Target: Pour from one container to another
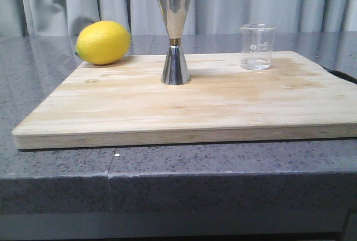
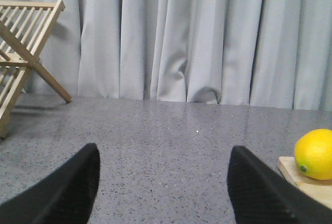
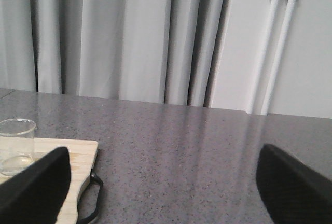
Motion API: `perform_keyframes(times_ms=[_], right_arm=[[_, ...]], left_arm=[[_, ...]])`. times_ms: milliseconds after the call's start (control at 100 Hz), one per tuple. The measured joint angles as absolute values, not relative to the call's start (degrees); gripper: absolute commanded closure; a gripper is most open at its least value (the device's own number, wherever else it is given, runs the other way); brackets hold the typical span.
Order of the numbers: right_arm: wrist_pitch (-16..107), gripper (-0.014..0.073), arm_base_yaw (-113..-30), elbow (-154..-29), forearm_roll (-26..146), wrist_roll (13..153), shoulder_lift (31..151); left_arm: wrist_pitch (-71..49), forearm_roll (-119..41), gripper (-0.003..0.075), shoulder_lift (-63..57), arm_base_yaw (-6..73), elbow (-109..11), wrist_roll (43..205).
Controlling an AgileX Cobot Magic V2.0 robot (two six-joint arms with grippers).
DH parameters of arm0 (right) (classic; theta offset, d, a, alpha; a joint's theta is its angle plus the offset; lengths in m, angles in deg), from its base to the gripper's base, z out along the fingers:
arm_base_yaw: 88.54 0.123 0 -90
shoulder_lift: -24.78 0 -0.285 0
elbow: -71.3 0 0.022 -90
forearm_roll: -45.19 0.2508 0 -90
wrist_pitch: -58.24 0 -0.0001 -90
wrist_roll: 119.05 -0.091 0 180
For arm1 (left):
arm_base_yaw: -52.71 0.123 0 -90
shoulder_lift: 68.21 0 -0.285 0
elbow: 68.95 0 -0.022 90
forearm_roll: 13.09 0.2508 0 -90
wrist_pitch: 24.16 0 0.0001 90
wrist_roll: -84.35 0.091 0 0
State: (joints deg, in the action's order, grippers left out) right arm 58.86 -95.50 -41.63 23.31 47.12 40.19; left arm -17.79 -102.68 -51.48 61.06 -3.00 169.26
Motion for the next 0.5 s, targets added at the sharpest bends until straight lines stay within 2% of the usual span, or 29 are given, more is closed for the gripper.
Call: perform_keyframes(times_ms=[90,170,290,330,500], right_arm=[[59.3,0.0097,-95.5,-41.5,23.3,47.1,38.9],[59.4,0.0286,-95.4,-41.5,23.3,47.1,38.6],[59.4,0.0576,-93.9,-41.5,23.3,47.1,38.6],[59.3,0.0664,-93.1,-41.5,23.3,47.1,38.6],[59.3,0.0669,-91.4,-41.5,23.3,47.1,38.6]], left_arm=[[-17.2,-102.7,0.0409,-51.8,61.1,-1.6,169.3],[-16.1,-102.7,0.0517,-51.8,61.1,-0.2,169.3],[-15.5,-102.7,0.0742,-51.8,61.1,1.2,169.3],[-15.5,-102.7,0.074,-51.8,61.1,1.4,169.3],[-15.3,-102.8,0.0739,-51.8,61.1,1.4,169.3]])
